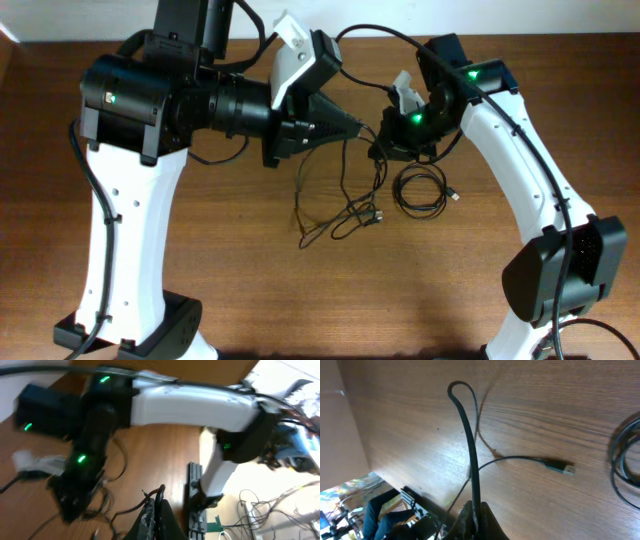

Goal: Untangle cables

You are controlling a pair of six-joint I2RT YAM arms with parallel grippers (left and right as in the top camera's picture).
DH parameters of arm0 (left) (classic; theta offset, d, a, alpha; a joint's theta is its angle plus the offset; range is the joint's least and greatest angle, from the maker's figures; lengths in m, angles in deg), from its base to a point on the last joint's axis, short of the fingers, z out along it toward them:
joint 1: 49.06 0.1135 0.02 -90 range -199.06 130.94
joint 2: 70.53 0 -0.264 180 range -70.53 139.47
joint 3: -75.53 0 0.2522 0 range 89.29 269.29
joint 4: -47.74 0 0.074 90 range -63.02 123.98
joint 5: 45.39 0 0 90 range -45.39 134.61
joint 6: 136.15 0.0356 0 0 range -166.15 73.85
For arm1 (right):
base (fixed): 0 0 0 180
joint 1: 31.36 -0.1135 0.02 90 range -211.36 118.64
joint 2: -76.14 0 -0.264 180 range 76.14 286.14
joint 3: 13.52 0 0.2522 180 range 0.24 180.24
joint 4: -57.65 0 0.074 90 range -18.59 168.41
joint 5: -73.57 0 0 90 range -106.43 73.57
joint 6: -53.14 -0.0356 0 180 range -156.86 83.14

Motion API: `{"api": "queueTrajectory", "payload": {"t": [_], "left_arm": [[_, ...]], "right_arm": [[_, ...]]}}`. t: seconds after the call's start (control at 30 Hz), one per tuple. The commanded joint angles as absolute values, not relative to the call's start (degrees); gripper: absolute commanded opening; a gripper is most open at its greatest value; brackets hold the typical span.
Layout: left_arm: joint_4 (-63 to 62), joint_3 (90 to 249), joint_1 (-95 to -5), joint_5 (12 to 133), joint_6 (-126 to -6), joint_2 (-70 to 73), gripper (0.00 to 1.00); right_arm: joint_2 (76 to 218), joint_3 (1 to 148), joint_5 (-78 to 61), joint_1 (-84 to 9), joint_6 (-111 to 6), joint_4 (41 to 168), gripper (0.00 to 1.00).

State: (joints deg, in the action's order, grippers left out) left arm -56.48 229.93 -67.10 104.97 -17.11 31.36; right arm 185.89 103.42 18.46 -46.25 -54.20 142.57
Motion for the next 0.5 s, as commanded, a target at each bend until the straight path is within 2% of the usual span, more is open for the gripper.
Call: {"api": "queueTrajectory", "payload": {"t": [0.0, 0.13, 0.2, 0.27, 0.47], "left_arm": [[-55.06, 231.2, -64.26, 82.32, -36.59, 30.15, 0.0], [-55.03, 231.2, -56.74, 53.91, -58.62, 30.15, 0.0], [-55.82, 231.11, -53.27, 44.58, -66.16, 30.15, 0.0], [-57.09, 231.09, -49.62, 39.2, -71.1, 30.15, 0.0], [-58.44, 231.07, -39.71, 38.54, -71.65, 30.15, 0.0]], "right_arm": [[186.11, 103.7, 11.36, -43.21, -54.68, 144.27, 0.04], [186.11, 103.7, 3.36, -38.87, -56.1, 147.84, 0.04], [186.11, 103.7, 0.1, -37.49, -57.13, 149.15, 0.04], [186.11, 103.7, -1.56, -36.53, -57.11, 149.83, 0.04], [186.11, 103.7, -2.13, -35.76, -57.13, 149.21, 0.04]]}}
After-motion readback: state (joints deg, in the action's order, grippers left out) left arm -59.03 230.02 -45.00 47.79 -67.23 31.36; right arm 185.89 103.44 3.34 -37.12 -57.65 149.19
